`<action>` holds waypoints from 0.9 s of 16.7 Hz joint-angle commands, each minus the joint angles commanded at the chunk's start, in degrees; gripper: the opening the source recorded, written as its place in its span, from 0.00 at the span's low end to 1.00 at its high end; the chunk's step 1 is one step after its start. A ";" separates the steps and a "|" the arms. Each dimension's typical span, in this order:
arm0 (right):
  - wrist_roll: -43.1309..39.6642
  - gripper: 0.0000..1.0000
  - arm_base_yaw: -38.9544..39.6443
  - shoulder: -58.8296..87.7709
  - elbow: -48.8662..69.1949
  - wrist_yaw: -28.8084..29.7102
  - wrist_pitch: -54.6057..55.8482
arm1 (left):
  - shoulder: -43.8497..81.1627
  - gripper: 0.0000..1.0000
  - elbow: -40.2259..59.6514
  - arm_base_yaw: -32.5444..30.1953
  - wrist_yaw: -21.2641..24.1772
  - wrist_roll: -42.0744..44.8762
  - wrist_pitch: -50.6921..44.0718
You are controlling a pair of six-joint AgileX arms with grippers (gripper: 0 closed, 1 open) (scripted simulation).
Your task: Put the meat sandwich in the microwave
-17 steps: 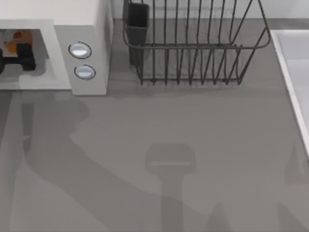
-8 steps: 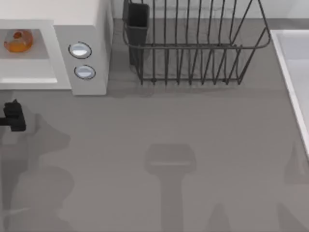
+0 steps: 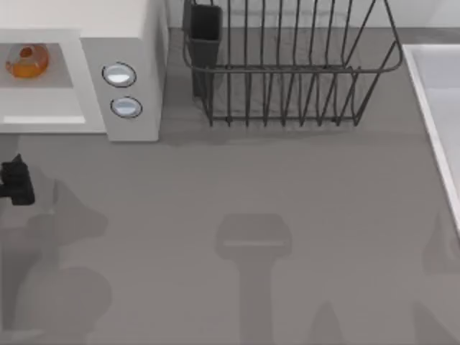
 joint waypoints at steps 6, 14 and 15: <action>0.00 1.00 0.00 0.00 0.00 0.00 0.00 | -8.27 1.00 2.52 0.16 -0.34 0.02 -9.69; 0.00 1.00 0.00 0.00 0.00 0.00 0.00 | -26.45 1.00 7.75 0.03 -0.38 -0.14 -34.46; 0.00 1.00 0.00 0.00 0.00 0.00 0.00 | -27.16 1.00 8.02 0.03 -0.38 -0.13 -35.20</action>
